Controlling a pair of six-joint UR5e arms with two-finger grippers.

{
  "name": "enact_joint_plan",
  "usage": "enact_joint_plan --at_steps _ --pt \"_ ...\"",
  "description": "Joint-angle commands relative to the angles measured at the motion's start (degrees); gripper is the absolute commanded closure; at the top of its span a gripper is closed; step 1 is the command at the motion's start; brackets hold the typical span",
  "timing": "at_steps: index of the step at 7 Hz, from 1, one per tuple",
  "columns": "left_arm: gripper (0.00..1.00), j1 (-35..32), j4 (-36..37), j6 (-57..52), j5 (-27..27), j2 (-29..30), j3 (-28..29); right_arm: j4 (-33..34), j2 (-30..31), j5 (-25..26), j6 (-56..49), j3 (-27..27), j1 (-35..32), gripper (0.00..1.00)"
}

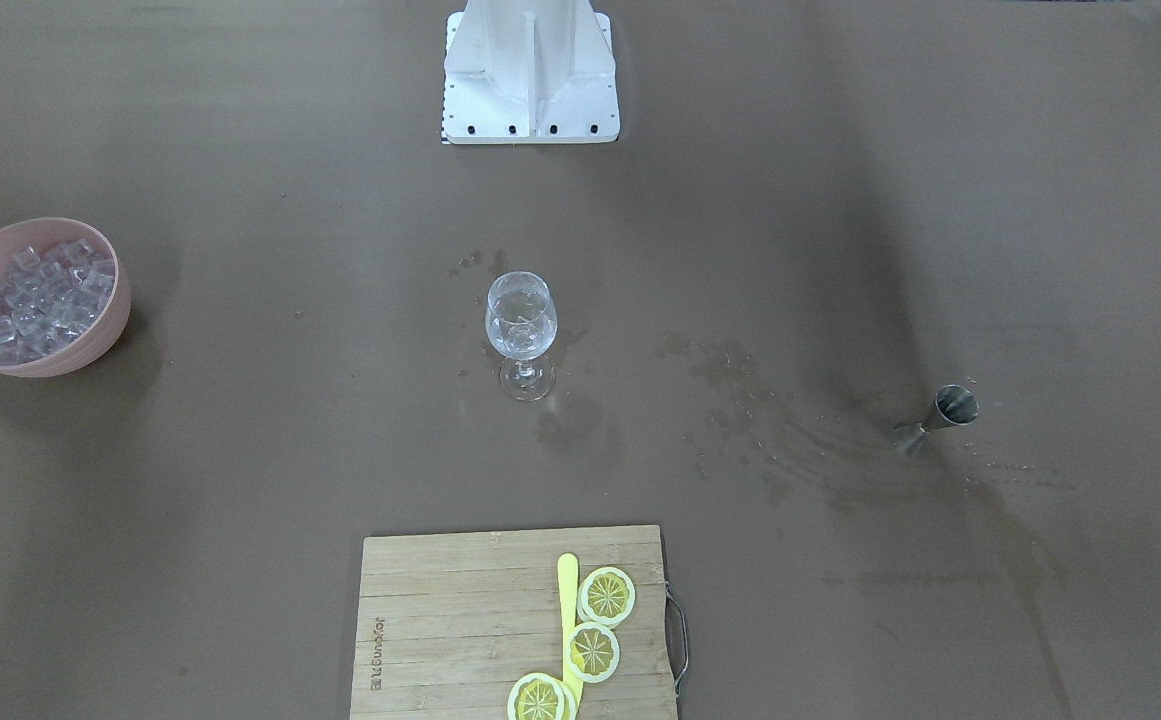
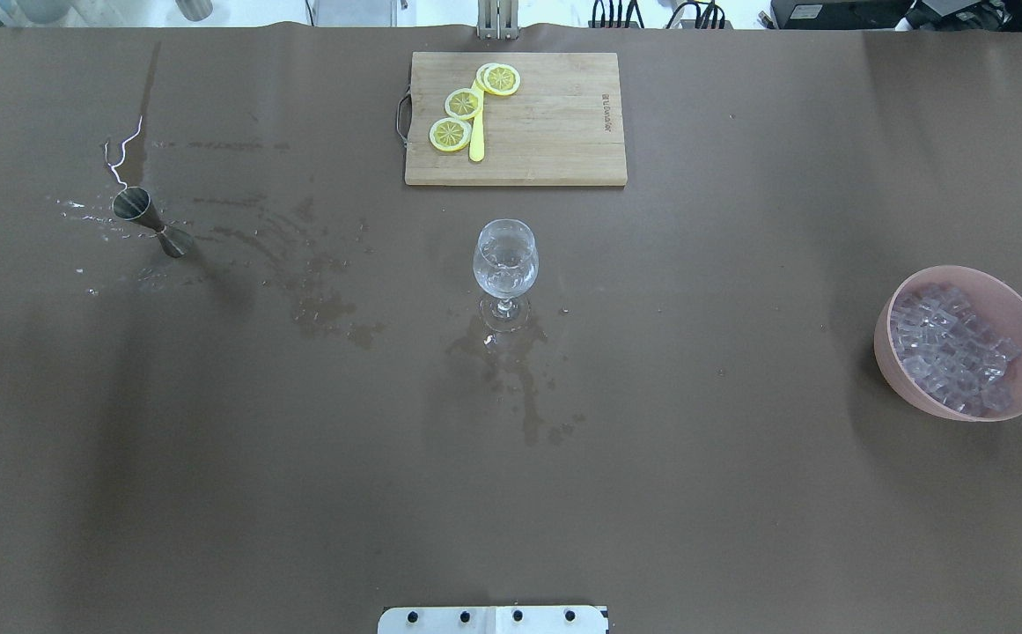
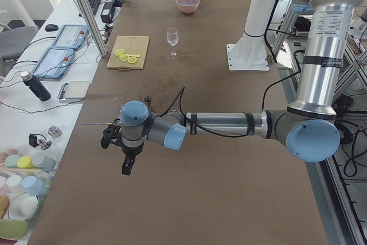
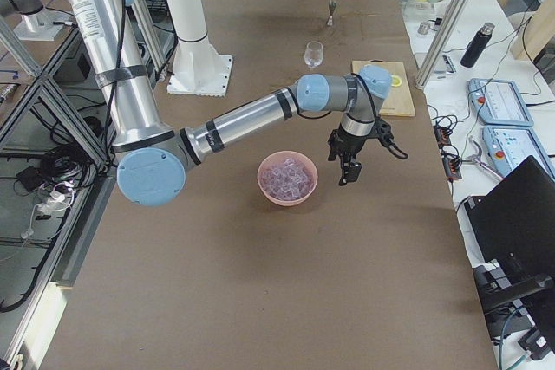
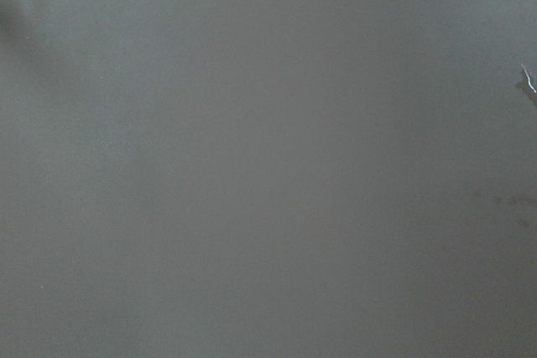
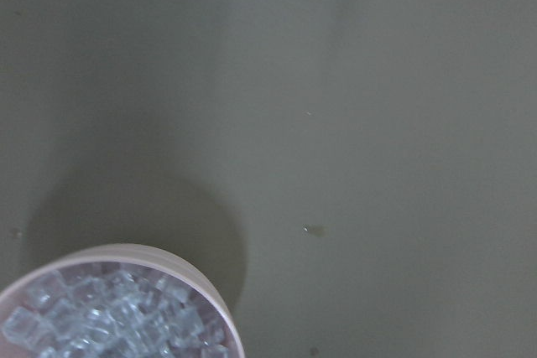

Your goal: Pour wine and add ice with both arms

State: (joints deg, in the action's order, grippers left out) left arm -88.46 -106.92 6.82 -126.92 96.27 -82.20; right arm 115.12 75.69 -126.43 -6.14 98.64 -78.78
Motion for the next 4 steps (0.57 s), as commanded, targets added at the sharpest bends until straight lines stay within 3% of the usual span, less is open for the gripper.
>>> enact_joint_plan --at_steps 1,2,4 --pt "0.02 -4.4 8.2 -0.8 -6.1 0.4 -0.3 -5.8 8.1 -3.2 -1.0 -1.4 -5.5 0.00" --pt "0.02 -5.1 9.4 -0.9 -6.9 0.0 -0.9 -14.9 12.6 -3.4 -1.0 -3.3 -7.2 0.00" --pt "0.02 -5.1 9.4 -0.8 -6.9 -0.4 -1.5 -17.9 14.6 -6.2 -0.4 -5.0 -10.1 0.00"
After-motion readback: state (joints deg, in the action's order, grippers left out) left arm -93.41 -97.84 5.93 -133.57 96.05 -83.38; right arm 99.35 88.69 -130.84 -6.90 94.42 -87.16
